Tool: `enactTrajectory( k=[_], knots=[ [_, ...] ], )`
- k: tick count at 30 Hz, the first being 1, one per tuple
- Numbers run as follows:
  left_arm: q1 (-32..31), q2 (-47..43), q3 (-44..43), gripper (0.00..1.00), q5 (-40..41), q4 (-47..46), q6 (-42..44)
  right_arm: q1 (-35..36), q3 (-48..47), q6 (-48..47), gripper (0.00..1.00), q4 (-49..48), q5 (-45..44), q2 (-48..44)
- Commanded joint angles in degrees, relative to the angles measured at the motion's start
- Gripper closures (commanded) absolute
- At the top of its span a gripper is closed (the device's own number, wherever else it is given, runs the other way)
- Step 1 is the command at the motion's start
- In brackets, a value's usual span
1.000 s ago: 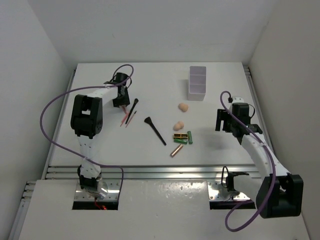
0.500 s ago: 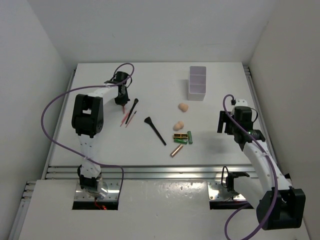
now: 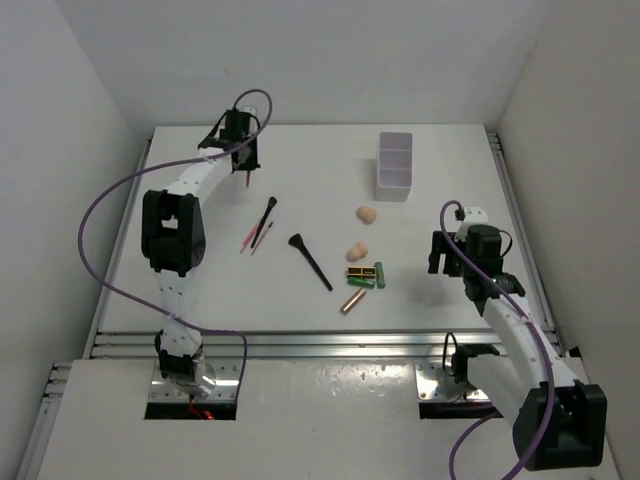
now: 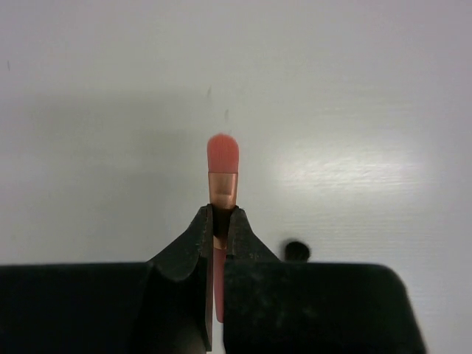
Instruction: Organize the makeup
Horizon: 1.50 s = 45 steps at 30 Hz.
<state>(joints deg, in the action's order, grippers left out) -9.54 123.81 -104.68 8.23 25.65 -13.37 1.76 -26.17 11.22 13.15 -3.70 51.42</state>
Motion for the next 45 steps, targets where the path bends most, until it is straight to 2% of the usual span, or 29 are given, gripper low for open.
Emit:
enactTrajectory(
  k=[1,4,7,11,14,15,18,21,24,25,28,35,45],
  knots=[
    [-4.42,-6.46,-4.65,1.00,-7.67,-9.35,6.67,0.17,0.86,-3.21,0.21,-9.61,6.86,0.17],
    [-7.67,-8.23,-3.34,1.00,-12.52,-19.11,9.66,-0.52,1.56,-4.98,0.21,-14.19,10.29,1.22],
    [-14.78,-9.29,-0.87,1.00,-13.59,-38.85,13.26,-1.49,2.88,-3.41,0.21,-18.85,14.23,2.63],
    [-19.28,-4.20,-3.77,1.00,-14.46,-50.57,11.89,-5.09,5.43,0.46,0.24,-25.70,18.55,5.00],
    [-20.69,1.51,-5.79,1.00,-17.89,-58.05,8.63,-5.54,4.21,0.12,0.25,-23.88,21.10,6.41],
    [-21.22,3.26,-6.32,1.00,-18.59,-63.56,7.05,-5.54,2.55,0.03,0.25,-23.09,20.93,6.67],
    [-23.67,10.03,-9.48,1.00,-18.60,-71.75,4.32,-5.54,-1.40,-0.06,0.26,-16.24,20.93,6.68],
    [-25.61,15.91,-10.80,1.00,-16.41,-81.24,5.36,-5.98,-4.58,-5.85,0.26,-10.08,22.69,7.20],
    [-28.25,21.98,-17.37,1.00,-12.81,-83.22,9.05,-7.64,-7.57,-6.13,0.26,-3.94,22.78,7.64],
    [-28.77,26.18,-22.53,1.00,-12.80,-83.22,9.58,-7.82,-7.92,-6.21,0.26,-3.05,23.73,7.73],
    [-29.48,30.61,-27.67,1.00,-13.41,-84.17,10.11,-8.79,-8.63,-8.32,0.26,-0.06,24.80,7.11],
    [-29.48,31.31,-23.46,1.00,-12.80,-84.18,7.92,-10.73,-9.16,-6.74,0.26,2.06,24.62,7.82],
    [-29.48,32.46,-18.45,1.00,-10.52,-84.18,13.10,-13.53,-12.23,-10.70,0.25,5.92,24.62,8.96]
  ],
)
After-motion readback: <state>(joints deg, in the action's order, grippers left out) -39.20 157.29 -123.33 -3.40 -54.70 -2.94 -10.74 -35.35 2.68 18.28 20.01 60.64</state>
